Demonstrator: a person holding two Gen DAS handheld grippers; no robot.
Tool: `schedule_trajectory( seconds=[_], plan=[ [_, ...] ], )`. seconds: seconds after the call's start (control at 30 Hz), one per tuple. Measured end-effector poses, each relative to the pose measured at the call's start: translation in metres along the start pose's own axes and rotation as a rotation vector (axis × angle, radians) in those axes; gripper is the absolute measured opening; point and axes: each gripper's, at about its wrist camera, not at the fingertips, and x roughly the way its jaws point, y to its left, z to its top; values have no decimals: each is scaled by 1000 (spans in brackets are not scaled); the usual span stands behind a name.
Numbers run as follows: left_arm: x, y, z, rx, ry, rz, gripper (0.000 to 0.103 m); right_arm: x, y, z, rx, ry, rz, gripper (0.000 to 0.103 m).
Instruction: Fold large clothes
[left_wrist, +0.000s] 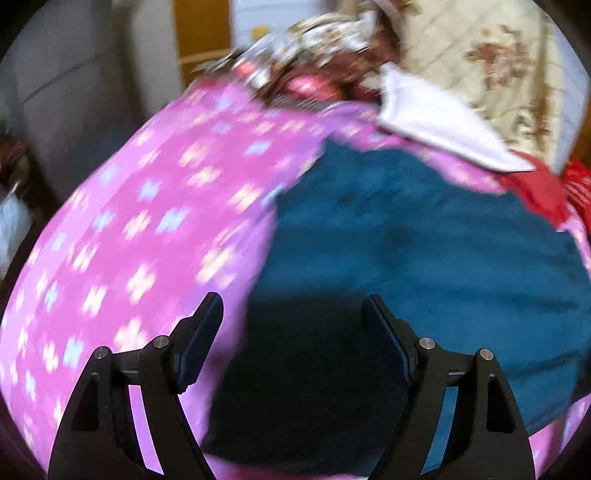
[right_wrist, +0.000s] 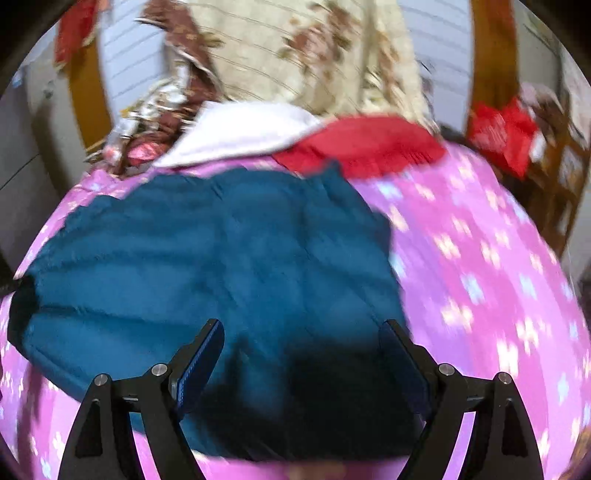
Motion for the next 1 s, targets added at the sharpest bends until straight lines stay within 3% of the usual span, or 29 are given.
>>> schedule_trajectory(
  seconds=[0.13,0.33,0.43,0.57,0.73,0.87,1.0],
  plan=[
    [-30,30,-29,-75,-15,-44,79,-31,-21,-28,67,-5,8,85],
    [-76,28,-85,54,-86,57,79,-86,-28,-79,125,-24,31,85],
    [-93,27,-110,95,-90,41,79,-103,-24,-101,110,-31,17,85],
    [-109,25,-127,116,-82,7,79,-120,-22,-105,77,-43,-8,85],
    [-120,22,-103,92,-108,-1,79,-133,-21,-82,59,-89,1,85],
    [-99,17,-59,20,-49,-57,79,-115,-8,-52,37,-103,9,82],
    [-71,3,-16,1,-61,-45,79,-78,14,-12,13,-89,54,82]
  ],
)
